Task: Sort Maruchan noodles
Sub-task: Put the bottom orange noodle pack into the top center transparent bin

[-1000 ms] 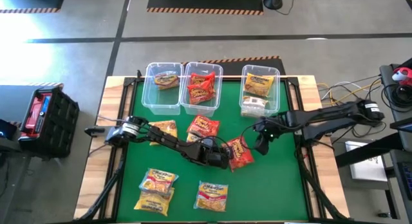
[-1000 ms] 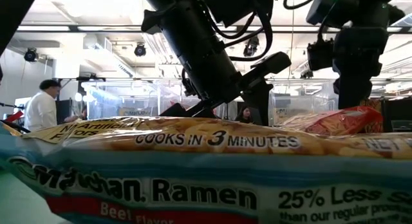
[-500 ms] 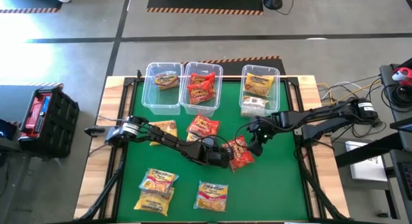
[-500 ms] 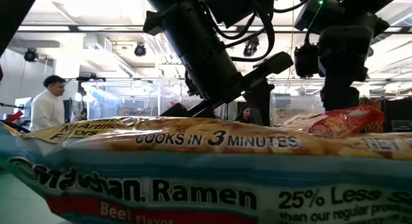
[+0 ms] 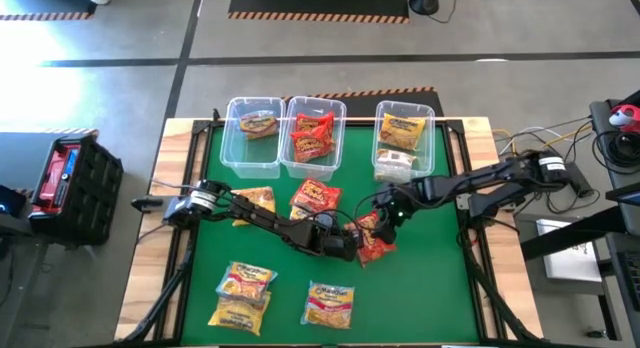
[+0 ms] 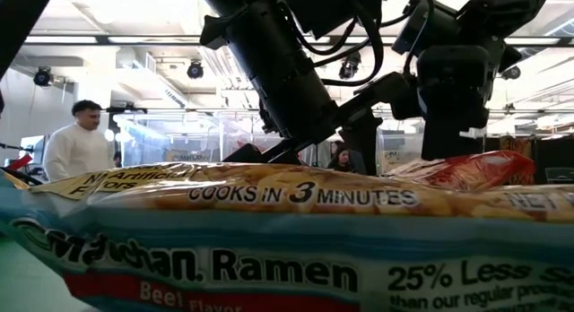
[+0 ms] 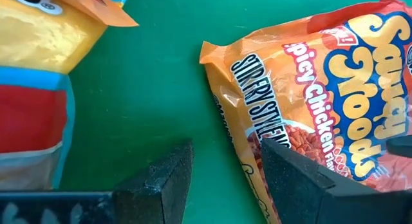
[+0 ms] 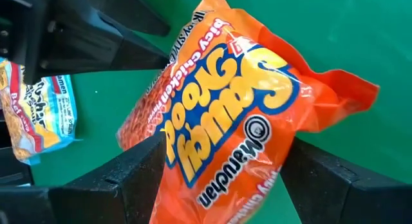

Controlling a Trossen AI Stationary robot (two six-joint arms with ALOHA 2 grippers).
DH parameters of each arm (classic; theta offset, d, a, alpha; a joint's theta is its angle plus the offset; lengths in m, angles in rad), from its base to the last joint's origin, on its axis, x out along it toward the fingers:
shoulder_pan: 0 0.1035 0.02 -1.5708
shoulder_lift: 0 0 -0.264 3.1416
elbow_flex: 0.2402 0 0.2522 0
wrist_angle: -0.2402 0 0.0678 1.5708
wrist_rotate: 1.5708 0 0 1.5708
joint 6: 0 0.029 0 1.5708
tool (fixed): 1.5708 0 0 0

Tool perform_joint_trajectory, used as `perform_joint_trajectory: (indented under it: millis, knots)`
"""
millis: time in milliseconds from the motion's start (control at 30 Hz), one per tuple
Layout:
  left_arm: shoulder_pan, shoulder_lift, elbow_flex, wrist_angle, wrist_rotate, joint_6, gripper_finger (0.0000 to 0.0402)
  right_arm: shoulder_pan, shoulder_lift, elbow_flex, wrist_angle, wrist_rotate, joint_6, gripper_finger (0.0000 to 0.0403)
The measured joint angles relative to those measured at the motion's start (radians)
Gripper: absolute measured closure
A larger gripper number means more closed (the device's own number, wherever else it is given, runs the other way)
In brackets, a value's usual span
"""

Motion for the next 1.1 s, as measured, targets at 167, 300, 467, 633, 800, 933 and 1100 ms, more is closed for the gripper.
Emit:
perform_joint_trajectory:
  millis: [167, 300, 467, 633, 800, 933, 1100]
  knots:
    - [0.000, 0.000, 0.000, -0.001, 0.001, 0.002, 0.0232, 0.000, 0.031, 0.000, 0.031, -0.008, 0.010, 0.0129]
    - [0.000, 0.000, 0.000, -0.001, 0.001, 0.003, 0.0232, 0.000, 0.029, 0.000, 0.034, -0.022, 0.010, 0.0133]
    - [0.000, 0.000, 0.003, -0.002, -0.003, 0.002, 0.0232, 0.000, 0.010, 0.000, 0.033, -0.025, 0.009, 0.0164]
    - [0.000, 0.001, 0.013, -0.005, -0.009, 0.003, 0.0232, 0.000, -0.002, 0.000, 0.036, -0.025, 0.002, 0.0196]
    - [-0.001, 0.001, 0.024, -0.012, -0.015, 0.007, 0.0232, 0.000, -0.003, 0.000, 0.037, -0.026, -0.008, 0.0212]
    - [-0.013, -0.010, 0.033, -0.014, -0.064, 0.035, 0.0232, 0.000, -0.004, 0.000, 0.036, -0.027, -0.022, 0.0225]
    - [-0.029, -0.047, 0.032, -0.029, -0.166, 0.029, 0.0232, 0.000, -0.008, 0.000, 0.032, -0.029, -0.044, 0.0242]
